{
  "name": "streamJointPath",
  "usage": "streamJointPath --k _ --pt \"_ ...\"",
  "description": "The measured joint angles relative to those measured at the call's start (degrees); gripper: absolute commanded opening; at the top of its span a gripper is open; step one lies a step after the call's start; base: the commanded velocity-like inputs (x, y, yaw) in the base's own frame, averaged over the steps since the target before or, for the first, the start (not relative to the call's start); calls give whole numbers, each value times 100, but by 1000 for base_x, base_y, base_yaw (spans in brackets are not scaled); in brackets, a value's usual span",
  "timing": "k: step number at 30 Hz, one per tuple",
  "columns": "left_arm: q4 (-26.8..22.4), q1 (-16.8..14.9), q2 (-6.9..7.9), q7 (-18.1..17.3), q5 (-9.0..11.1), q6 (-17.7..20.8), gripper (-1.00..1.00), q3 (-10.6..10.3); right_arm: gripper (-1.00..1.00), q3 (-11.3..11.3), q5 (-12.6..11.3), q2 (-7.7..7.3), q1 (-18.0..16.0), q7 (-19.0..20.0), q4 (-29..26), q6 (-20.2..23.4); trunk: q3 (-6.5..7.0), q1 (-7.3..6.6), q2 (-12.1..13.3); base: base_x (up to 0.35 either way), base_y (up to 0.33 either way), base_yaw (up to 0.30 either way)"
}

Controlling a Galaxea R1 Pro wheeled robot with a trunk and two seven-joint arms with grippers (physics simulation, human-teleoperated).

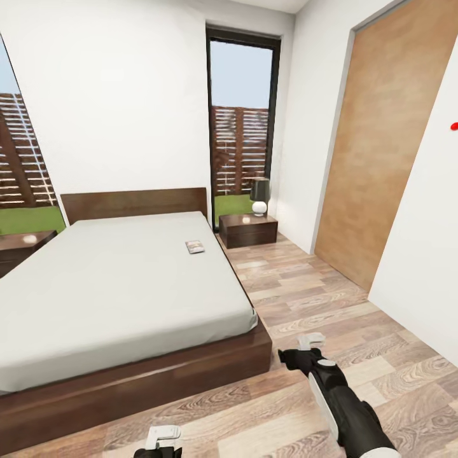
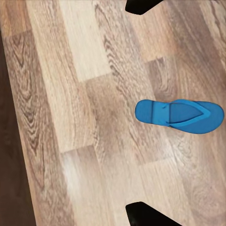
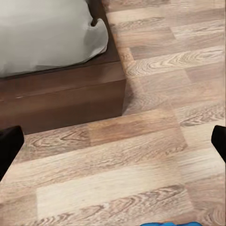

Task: In the bedroom, move the book from the bed onto either nightstand, and place the two sandals side by side next to the bed.

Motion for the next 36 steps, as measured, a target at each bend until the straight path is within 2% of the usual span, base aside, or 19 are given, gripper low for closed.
streamJointPath --k 4,9,20,36 --pt "0 2 0 0 -2 0 100 -2 100 204 -1 33 -11 0 -699 318 -72 88 -160 0 0 0" --pt "5 0 0 0 -3 -4 100 -2 100 358 -7 49 -8 -11 -1010 435 -162 198 -361 0 0 0" --pt "2 3 -7 91 -2 -2 100 7 100 466 -8 53 -7 7 -1180 471 -360 440 -802 0 0 0" --pt "36 8 -20 166 -14 0 100 -16 100 401 -8 -15 -2 17 -1261 465 -647 791 -1444 0 0 0"
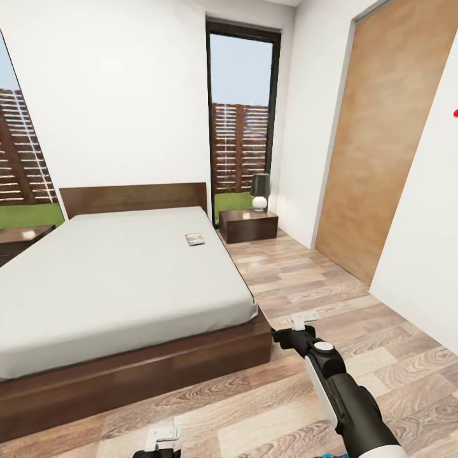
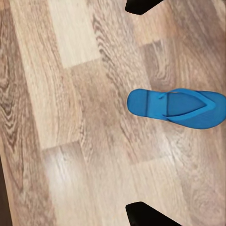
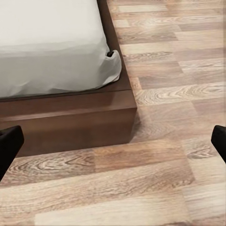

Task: In the bedroom, move the book from the bed onto either nightstand, and place the two sandals side by side next to the bed.

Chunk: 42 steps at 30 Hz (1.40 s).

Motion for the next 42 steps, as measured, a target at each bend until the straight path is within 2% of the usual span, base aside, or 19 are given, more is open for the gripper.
streamJointPath --k 13,20,25,31,42 --pt "16 0 -11 148 -39 6 100 -79 100 -30 1 -69 4 -18 -25 -1 -233 286 -521 0 0 0" --pt "19 0 -16 335 -39 0 100 -539 100 -129 -8 -158 12 -8 -181 -20 -359 439 -802 0 0 0" --pt "19 0 -15 400 -39 -3 100 -665 100 -298 -17 -170 18 14 -285 -24 -449 549 -1003 0 0 0" --pt "18 0 -15 437 -35 -6 100 -731 100 -402 -20 -176 21 32 -339 -22 -557 681 -1243 0 0 0" --pt "-14 -21 -20 439 -8 67 100 -763 100 -426 -4 -177 22 6 -351 -15 -754 923 -1685 0 0 0"
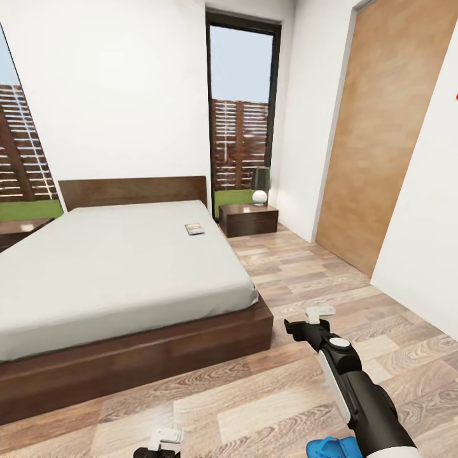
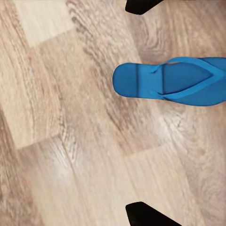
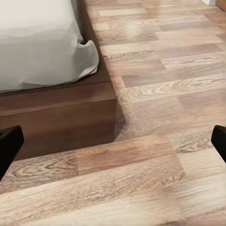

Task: In the bedroom, move the book from the bed onto either nightstand, and place the two sandals side by side next to the bed.

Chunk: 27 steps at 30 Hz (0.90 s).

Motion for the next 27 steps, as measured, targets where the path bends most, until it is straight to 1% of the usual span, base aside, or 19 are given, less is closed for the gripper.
streamJointPath --k 4,5,10,14,22,27 --pt "-7 -167 -11 6 -12 187 100 6 100 -4 2 0 0 -4 1 -1 -72 88 -160 0 0 0" --pt "-7 -168 -11 6 -11 190 100 6 100 -4 2 0 0 -4 1 -1 -90 110 -201 0 0 0" --pt "-40 -364 -37 10 -6 632 100 8 100 -12 3 -5 0 -4 1 -4 -179 220 -401 0 0 0" --pt "-149 -458 -74 12 -6 877 100 3 100 -13 3 -4 0 -6 1 -4 -251 308 -561 0 0 0" --pt "-210 -575 -90 -6 0 1028 100 0 100 -14 3 -6 0 -5 1 -5 -395 483 -882 0 0 0" --pt "-202 -601 -87 0 -3 1048 100 0 100 -16 3 -8 0 -1 -3 -5 -506 497 -890 0 0 0"
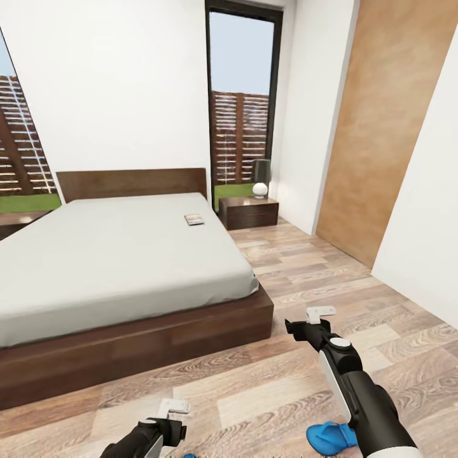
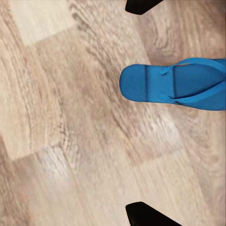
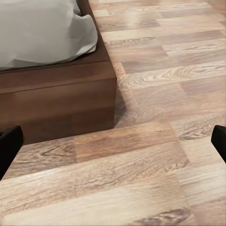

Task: In the bedroom, move the book from the bed onto either nightstand, and place the two sandals side by side next to the bed.

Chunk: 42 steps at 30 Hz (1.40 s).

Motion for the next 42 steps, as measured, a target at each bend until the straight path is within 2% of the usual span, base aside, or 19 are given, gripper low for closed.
streamJointPath --k 39,42 --pt "17 -4 -29 -14 20 -3 100 9 100 -8 -8 -1 0 15 -52 -9 -865 100 -53 0 0 0" --pt "8 -6 -39 -25 24 -9 100 10 100 -8 -4 -1 0 16 -99 -7 -866 100 -53 0 0 0"
